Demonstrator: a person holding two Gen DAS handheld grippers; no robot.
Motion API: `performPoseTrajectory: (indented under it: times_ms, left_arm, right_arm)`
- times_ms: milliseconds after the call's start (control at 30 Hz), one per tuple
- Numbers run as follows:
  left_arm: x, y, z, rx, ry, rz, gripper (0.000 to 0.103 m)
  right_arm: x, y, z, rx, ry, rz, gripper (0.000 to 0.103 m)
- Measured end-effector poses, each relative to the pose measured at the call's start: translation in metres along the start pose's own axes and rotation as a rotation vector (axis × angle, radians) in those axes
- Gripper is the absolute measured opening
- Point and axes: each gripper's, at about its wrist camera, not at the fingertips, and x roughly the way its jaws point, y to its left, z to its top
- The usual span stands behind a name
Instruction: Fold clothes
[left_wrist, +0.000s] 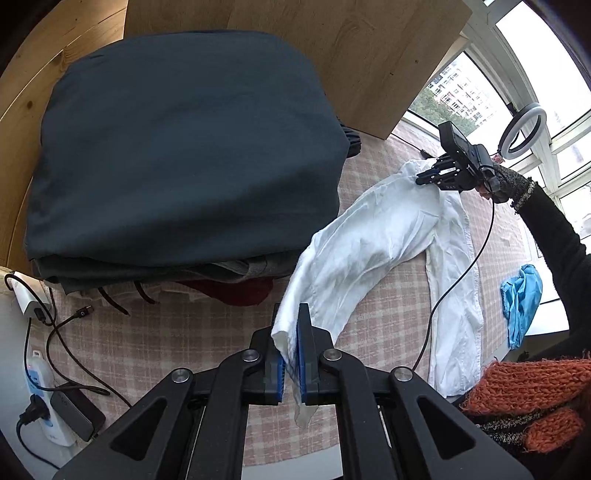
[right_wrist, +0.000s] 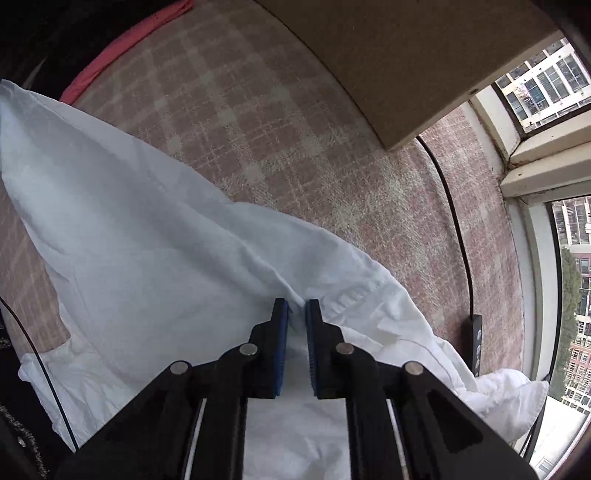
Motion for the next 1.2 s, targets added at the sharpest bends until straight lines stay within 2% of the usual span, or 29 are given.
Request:
performPoseTrajectory:
  times_ms: [100,200,267,300,400,467,500,567,667,767,867,933,1000,1067,1200]
  left_arm:
    - [-0.002,-0.003,-0.001,0.01,0.003,0.015,0.004]
    - [-0.004,-0.005,-0.001,0.018,-0.002,0.02,0.004]
    - [-0.004,-0.004,-0.002,0.014,-0.004,0.02,0.004]
    - [-0.004,-0.004,-0.002,0.011,-0.004,0.02,0.004]
    - [0.0,-0.005,-0.003,0.01,0.002,0.016,0.004]
    - [0.0,-0.007,-0.004,0.02,0.003,0.014,0.004]
    - [-0.001,-0.006,-0.004,0.021,0.0,0.009,0.004]
    - [-0.004,-0.004,-0.004,0.013,-0.008,0.002,0.004]
    - [-0.007,-0.003,-0.004,0.002,-0.021,-0.011,0.004]
    - [-0.013,-0.007,-0.006,0.005,-0.028,-0.011,0.004]
    - [-0.02,-0.012,-0.003,0.028,-0.035,-0.004,0.004]
    - [-0.027,-0.017,-0.001,0.04,-0.046,-0.013,0.004]
    - [-0.031,-0.021,0.004,0.051,-0.053,-0.022,0.004]
    - [-0.033,-0.024,0.008,0.058,-0.058,-0.04,0.004]
    - [-0.037,-0.04,0.012,0.103,-0.054,-0.059,0.004]
  right_arm:
    - [-0.018,0.001,-0.004,0.001,-0.036,0.015,0.003]
    - [-0.043,-0.01,0.0,0.065,-0.137,0.005,0.002]
    - [-0.048,-0.022,0.006,0.129,-0.206,-0.032,0.002]
    - [-0.044,-0.028,0.009,0.165,-0.211,-0.063,0.002]
    - [-0.03,-0.046,0.01,0.254,-0.141,-0.018,0.004]
    - [-0.051,-0.055,-0.009,0.335,-0.201,-0.017,0.006]
    - [-0.066,-0.056,-0.025,0.377,-0.258,-0.037,0.007]
    - [-0.082,-0.05,-0.059,0.448,-0.292,-0.107,0.007]
    - [-0.062,-0.031,-0.084,0.435,-0.256,-0.072,0.008]
    - [-0.009,-0.044,-0.082,0.448,-0.083,-0.294,0.008]
    - [-0.019,-0.065,-0.097,0.607,-0.128,-0.281,0.008]
    - [-0.046,-0.048,-0.101,0.643,-0.19,-0.3,0.012]
    - [-0.065,-0.012,-0.097,0.613,-0.26,-0.227,0.017]
    - [-0.051,0.014,-0.088,0.607,-0.269,-0.177,0.027]
    - [-0.022,0.067,-0.071,0.593,-0.286,-0.077,0.027]
